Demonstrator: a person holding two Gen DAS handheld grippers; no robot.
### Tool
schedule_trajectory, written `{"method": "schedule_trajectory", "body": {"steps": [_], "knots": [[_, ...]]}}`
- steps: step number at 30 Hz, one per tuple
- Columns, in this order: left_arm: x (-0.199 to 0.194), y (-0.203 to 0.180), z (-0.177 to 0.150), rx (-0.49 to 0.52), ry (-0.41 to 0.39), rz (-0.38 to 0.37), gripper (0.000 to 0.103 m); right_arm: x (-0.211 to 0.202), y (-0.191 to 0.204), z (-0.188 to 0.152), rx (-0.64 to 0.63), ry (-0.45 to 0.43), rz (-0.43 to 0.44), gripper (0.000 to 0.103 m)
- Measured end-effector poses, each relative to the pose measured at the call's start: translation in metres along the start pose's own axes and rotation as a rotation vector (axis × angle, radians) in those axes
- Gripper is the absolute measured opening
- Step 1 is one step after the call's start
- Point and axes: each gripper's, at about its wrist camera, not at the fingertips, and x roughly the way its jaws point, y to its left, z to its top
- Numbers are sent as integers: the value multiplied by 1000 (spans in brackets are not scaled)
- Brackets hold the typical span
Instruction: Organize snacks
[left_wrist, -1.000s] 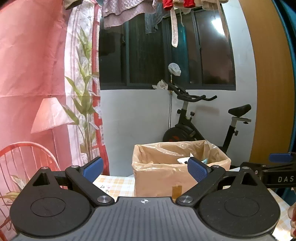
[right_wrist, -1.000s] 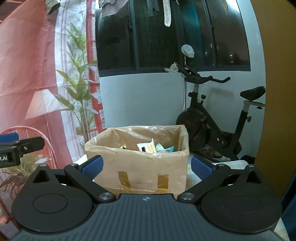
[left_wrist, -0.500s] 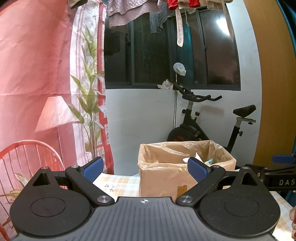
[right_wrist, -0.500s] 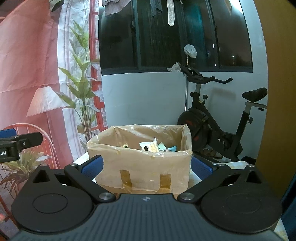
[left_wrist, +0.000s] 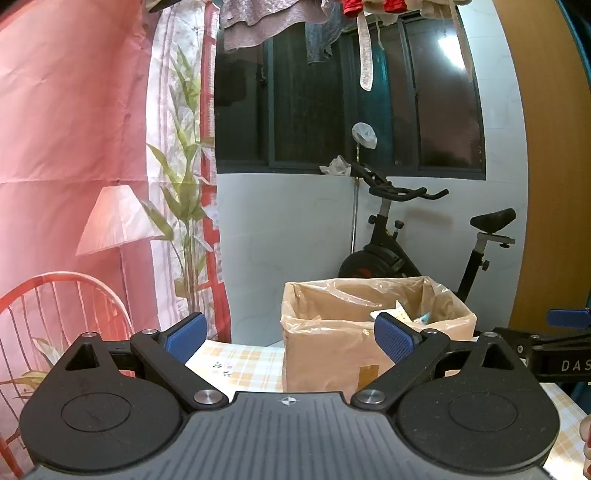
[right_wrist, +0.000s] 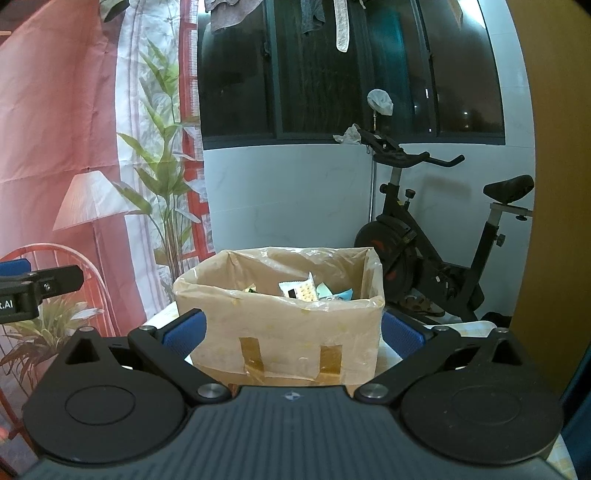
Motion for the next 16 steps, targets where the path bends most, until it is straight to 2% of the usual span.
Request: {"method": "schedule_trajectory", "body": {"steps": [16], "knots": [[0,3,-1,-3,3,1,98,0,3,-2,-6,4,3,103]]}}
